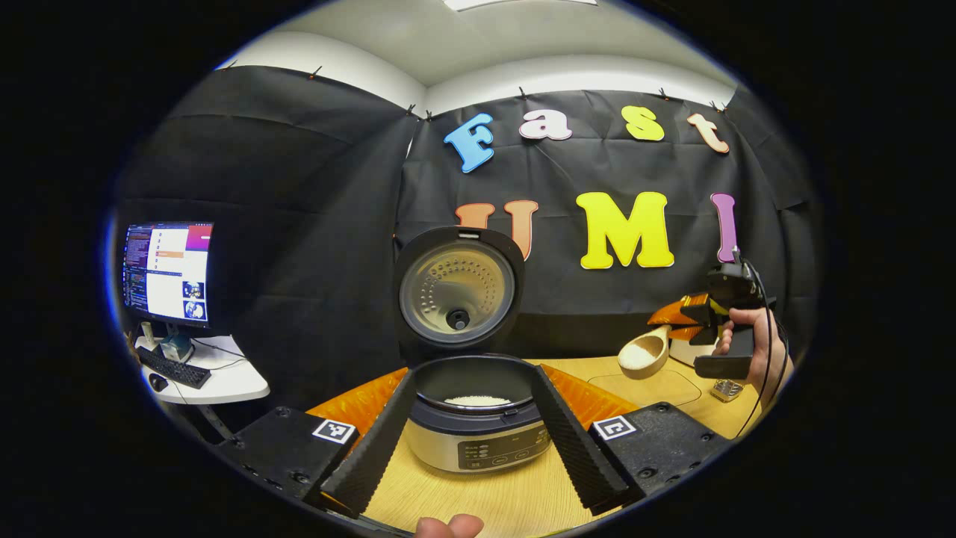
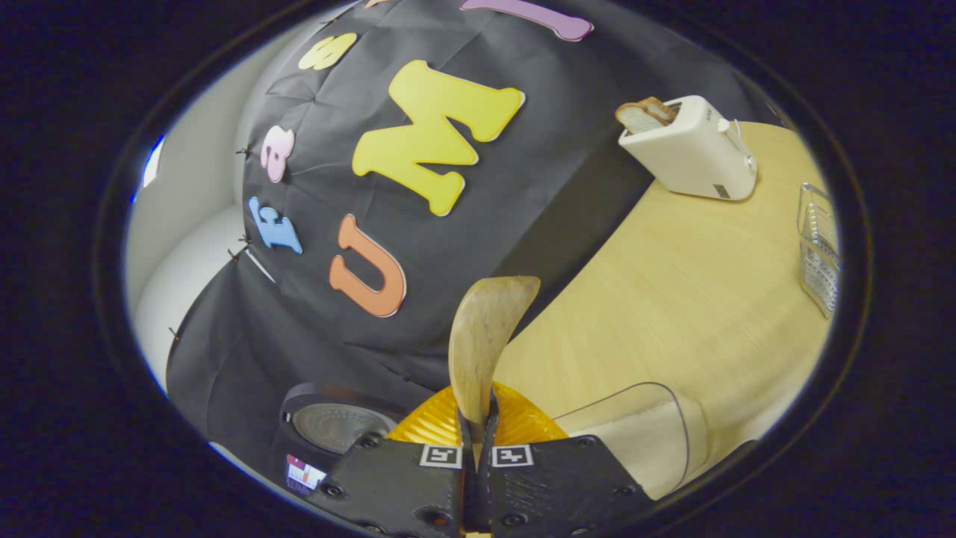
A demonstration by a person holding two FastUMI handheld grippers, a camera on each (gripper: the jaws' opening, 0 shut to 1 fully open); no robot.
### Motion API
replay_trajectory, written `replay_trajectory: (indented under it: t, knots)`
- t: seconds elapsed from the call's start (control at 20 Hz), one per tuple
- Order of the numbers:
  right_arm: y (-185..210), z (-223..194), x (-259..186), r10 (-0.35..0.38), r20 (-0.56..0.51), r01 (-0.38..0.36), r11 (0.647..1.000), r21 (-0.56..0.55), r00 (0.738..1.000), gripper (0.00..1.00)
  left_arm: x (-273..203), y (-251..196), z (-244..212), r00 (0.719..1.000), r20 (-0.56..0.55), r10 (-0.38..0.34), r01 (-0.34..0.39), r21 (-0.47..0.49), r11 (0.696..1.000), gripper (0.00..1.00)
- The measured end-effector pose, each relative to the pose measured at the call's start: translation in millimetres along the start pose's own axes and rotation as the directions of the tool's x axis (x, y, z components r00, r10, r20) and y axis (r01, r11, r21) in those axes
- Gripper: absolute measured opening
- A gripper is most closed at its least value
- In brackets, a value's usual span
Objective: Close the left gripper, press the button to open the rice cooker; take a wooden spoon from the chopstick holder with the right hand, scoop a spoonful of rice and pour it into the rice cooker, then put the wooden spoon back into the chopstick holder.
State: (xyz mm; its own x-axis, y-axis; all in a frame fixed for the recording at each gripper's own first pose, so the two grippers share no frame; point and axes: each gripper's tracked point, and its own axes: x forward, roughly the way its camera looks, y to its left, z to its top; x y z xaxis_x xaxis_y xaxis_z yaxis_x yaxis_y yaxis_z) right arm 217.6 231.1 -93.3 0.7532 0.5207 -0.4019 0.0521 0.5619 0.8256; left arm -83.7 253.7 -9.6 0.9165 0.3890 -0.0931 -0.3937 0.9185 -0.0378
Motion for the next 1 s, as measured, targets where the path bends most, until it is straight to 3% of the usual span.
replay_trajectory:
  t: [0.25, 0.5, 1.0]
  knots:
    - [69, -22, 32, 0.069, -0.042, -0.071, 0.996, -0.056, 0.997, 0.0, -5, 10, -8, 0.999, -0.033, -0.01, 0.01, -0.007, 1.0, 0.99]
    - [125, -64, 64, 0.105, -0.094, -0.118, 0.981, -0.152, 0.99, 0.0, -9, 32, -12, 0.998, -0.05, 0.024, -0.025, -0.022, 0.999, 0.99]
    - [169, -114, 99, 0.08, -0.088, -0.111, 0.895, -0.433, 0.993, 0.0, -21, 60, -7, 0.997, -0.04, 0.066, -0.067, -0.015, 0.998, 0.99]
